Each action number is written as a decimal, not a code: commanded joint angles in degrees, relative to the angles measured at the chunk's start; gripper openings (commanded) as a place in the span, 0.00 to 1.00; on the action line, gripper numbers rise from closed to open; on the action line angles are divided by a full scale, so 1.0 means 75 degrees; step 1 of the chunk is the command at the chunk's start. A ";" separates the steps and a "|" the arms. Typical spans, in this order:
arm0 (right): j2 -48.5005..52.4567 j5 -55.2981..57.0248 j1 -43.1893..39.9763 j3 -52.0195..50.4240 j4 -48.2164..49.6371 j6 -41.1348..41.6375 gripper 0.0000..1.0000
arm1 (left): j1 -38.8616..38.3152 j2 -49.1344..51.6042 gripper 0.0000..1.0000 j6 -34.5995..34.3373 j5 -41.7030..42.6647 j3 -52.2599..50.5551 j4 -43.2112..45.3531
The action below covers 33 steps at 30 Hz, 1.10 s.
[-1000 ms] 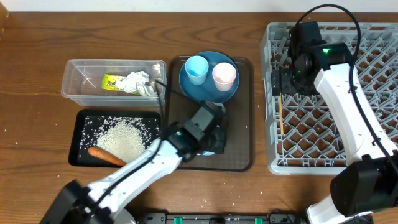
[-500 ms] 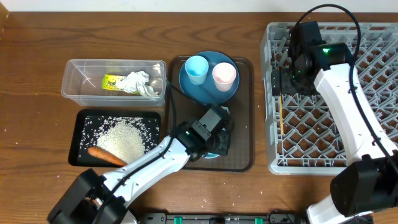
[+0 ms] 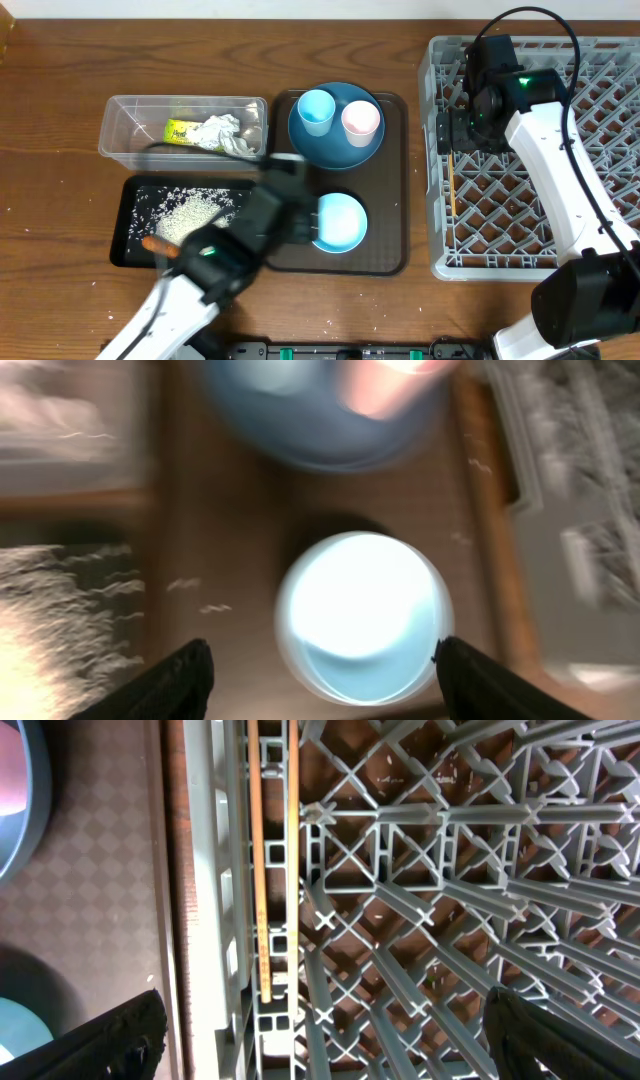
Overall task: Sort waste into correct bins and load items into the dishwasher rack
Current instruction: 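Carry the emptied bowl right and set it on the brown tray, then release the bowl and move the left gripper up toward the cups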
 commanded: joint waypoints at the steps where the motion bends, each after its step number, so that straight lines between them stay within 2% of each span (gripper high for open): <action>1: -0.0029 0.0023 -0.0047 0.0038 0.0000 0.0058 0.99 | 0.0793 -0.0664 0.75 0.0070 -0.0880 0.0128 -0.0533; 5: -0.0029 0.0023 -0.0047 0.0038 0.0000 0.0058 0.99 | 0.1679 -0.1227 0.76 0.0067 -0.0880 0.0128 -0.1093; 9: -0.0029 0.0023 -0.0047 0.0038 0.0000 0.0058 0.99 | 0.1897 -0.1346 0.76 0.0029 -0.0822 0.0125 -0.1434; 13: -0.0029 0.0023 -0.0047 0.0038 0.0000 0.0058 0.99 | 0.1897 -0.1137 0.77 -0.0219 -0.0032 0.0125 -0.1061; 14: -0.0029 0.0023 -0.0047 0.0038 0.0000 0.0058 0.99 | 0.1897 -0.1037 0.80 -0.0216 0.0219 0.0125 -0.0874; 21: -0.0029 0.0020 -0.0047 0.0038 0.0000 0.0058 0.99 | 0.1897 0.0667 0.81 -0.0134 0.2503 0.0128 0.0417; 23: -0.0029 0.0023 -0.0047 0.0038 0.0000 0.0058 0.99 | 0.1868 0.1402 0.77 -0.0137 0.3127 0.0128 0.0527; 26: -0.0029 0.0020 -0.0047 0.0038 0.0000 0.0058 0.99 | 0.1690 0.2320 0.69 -0.0134 0.3386 0.0128 0.0455; 33: -0.0029 0.0020 -0.0047 0.0038 0.0000 0.0058 0.99 | 0.1189 0.3669 0.68 -0.0134 0.3351 0.0125 0.0927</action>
